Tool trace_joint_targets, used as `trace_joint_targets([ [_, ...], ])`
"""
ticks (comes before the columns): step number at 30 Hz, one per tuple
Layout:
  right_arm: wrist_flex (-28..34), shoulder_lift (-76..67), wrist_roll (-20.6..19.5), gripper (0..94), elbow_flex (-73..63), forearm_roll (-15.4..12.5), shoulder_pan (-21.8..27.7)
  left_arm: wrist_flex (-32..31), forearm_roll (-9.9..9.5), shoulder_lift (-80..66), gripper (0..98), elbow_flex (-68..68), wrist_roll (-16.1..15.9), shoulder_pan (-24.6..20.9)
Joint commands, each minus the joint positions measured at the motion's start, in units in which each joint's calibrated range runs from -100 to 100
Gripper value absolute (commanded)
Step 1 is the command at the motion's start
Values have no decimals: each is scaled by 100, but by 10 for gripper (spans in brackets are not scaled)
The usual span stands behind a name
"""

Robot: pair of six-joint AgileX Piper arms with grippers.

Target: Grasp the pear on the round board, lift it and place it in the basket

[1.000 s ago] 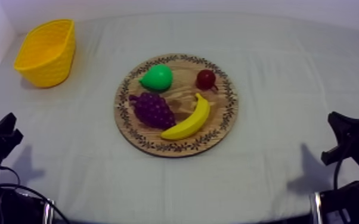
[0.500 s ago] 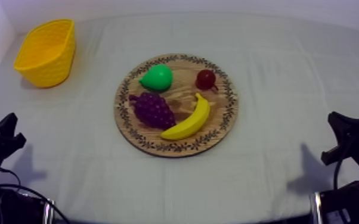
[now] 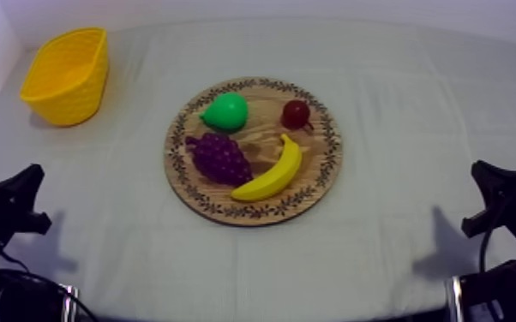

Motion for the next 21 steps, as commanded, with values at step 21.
trace_joint_targets([
  [21,4,-4,1,4,-5,-1,0,1171,804,3295,0,-2642,-73,494],
])
